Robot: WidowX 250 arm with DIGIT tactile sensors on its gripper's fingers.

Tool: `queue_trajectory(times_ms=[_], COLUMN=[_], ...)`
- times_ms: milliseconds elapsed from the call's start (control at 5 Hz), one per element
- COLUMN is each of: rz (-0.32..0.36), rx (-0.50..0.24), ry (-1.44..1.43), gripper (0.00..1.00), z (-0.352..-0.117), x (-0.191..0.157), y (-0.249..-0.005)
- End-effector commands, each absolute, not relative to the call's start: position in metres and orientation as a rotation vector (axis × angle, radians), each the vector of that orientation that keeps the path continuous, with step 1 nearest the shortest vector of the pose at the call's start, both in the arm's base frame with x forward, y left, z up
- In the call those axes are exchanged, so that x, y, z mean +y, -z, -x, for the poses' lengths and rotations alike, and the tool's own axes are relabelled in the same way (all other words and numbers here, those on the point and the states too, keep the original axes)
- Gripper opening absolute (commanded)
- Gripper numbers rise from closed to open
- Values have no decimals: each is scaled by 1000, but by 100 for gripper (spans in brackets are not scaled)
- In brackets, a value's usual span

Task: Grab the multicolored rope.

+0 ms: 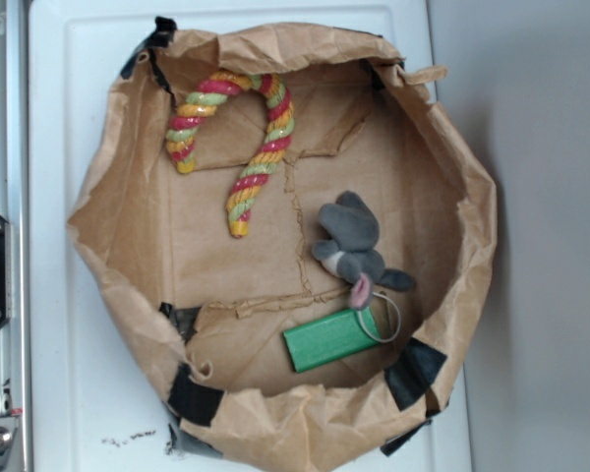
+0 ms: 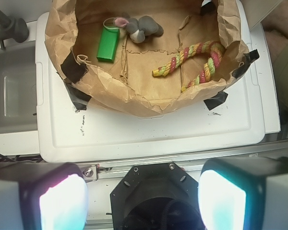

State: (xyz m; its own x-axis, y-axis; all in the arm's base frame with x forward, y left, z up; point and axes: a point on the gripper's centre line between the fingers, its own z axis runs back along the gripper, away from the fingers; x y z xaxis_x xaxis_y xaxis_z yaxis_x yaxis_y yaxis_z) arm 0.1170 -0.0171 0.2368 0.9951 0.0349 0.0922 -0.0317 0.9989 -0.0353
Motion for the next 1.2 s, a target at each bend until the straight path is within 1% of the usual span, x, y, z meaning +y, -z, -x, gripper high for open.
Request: queue_trajectory(times_ms=[0,200,1000], rz=[34,45,45], rx=[-93,-168,-168], ry=[-33,-84,-84], gripper=[100,100,100], z=[-117,-95,-95], x=[-17,-1,-1], y=[-237,-232,-232])
